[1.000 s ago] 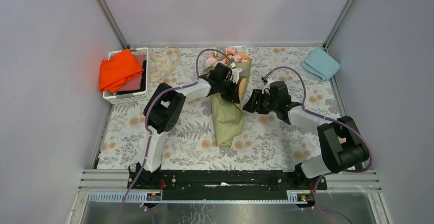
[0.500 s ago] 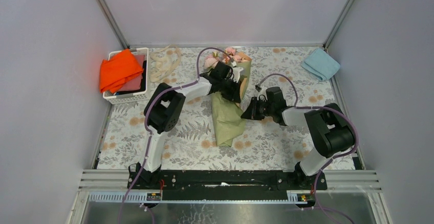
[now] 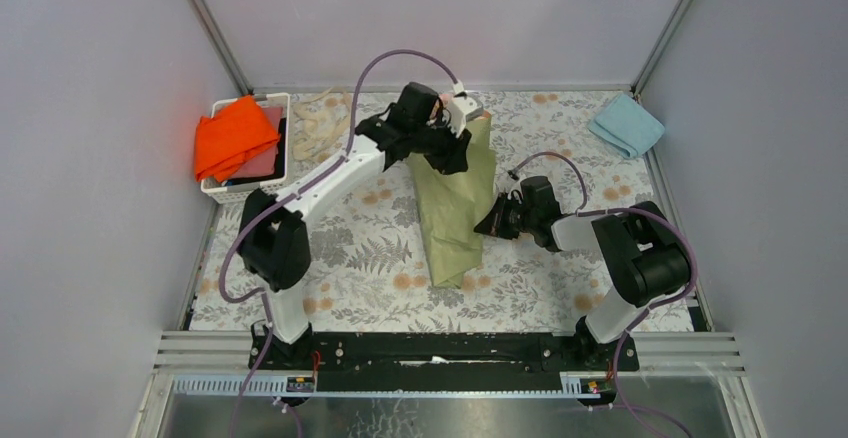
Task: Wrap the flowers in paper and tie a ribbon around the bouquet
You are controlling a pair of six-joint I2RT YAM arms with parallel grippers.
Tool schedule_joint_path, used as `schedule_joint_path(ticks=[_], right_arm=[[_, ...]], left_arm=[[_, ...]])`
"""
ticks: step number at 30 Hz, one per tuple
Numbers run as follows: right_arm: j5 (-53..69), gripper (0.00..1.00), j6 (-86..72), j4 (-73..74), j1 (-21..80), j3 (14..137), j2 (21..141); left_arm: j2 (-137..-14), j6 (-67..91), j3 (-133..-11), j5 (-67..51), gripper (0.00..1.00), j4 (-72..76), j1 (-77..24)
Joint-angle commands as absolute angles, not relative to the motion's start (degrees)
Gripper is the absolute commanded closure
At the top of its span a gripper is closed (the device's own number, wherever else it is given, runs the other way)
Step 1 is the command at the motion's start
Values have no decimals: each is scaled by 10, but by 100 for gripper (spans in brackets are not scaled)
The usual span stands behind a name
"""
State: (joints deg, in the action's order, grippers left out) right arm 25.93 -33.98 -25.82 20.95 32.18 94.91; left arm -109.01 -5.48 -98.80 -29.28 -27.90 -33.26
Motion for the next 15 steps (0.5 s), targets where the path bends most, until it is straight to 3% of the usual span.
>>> schedule_joint_path(ticks=[1, 3, 15], right_arm=[[229, 99, -355, -270, 212, 323, 936], [225, 97, -355, -264, 212, 323, 933], [211, 92, -322, -197, 211, 355, 916]], left_arm=[[-1056, -179, -860, -230, 71, -302, -378], [-1055, -201, -811, -185, 77, -273, -399], [-1058, -327, -633, -54, 76, -118, -516]])
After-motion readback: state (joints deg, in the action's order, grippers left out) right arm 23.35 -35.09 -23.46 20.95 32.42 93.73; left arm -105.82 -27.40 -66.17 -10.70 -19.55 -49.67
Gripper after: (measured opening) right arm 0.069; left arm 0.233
